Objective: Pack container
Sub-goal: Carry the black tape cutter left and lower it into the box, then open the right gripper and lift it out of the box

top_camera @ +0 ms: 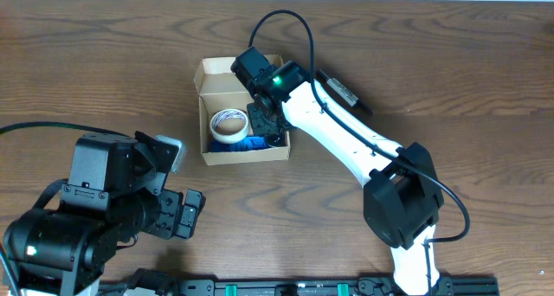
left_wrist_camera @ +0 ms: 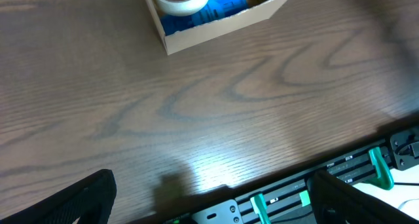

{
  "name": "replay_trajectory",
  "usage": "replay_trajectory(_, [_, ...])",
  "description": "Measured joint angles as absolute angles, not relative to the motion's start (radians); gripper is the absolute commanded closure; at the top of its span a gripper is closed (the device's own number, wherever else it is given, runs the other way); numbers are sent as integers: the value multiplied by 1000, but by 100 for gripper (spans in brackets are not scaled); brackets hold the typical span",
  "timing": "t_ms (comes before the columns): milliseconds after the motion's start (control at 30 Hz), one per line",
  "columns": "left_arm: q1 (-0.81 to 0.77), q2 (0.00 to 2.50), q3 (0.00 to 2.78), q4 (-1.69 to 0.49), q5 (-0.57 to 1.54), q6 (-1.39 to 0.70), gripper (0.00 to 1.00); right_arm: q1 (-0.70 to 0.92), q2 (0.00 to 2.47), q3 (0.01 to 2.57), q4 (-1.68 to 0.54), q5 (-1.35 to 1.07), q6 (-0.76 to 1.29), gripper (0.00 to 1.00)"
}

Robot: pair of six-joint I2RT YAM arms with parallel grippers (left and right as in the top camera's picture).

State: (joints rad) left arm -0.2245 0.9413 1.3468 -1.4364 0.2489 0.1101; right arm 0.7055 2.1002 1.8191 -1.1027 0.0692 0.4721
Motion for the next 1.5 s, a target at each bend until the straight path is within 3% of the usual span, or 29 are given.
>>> replay_trajectory(233, [-224, 941, 1346, -1436, 249, 110, 5, 706, 2118, 1819, -1101, 82, 501, 72])
replay_trajectory(333, [-224, 941, 1346, -1436, 249, 110, 5, 706, 2122, 1819, -1101, 84, 513, 61])
replay_trajectory(667, [-224, 941, 1347, -1436, 249, 110, 5, 706, 2122, 1819, -1092, 87, 542, 47])
replay_trajectory(1067, [-224, 941, 1346, -1436, 249, 110, 5, 706, 2124, 1840, -1113, 78, 542, 48])
replay_trajectory(1500, [-224, 941, 1347, -1436, 249, 110, 5, 681, 2045, 2194, -1232, 59, 381, 45])
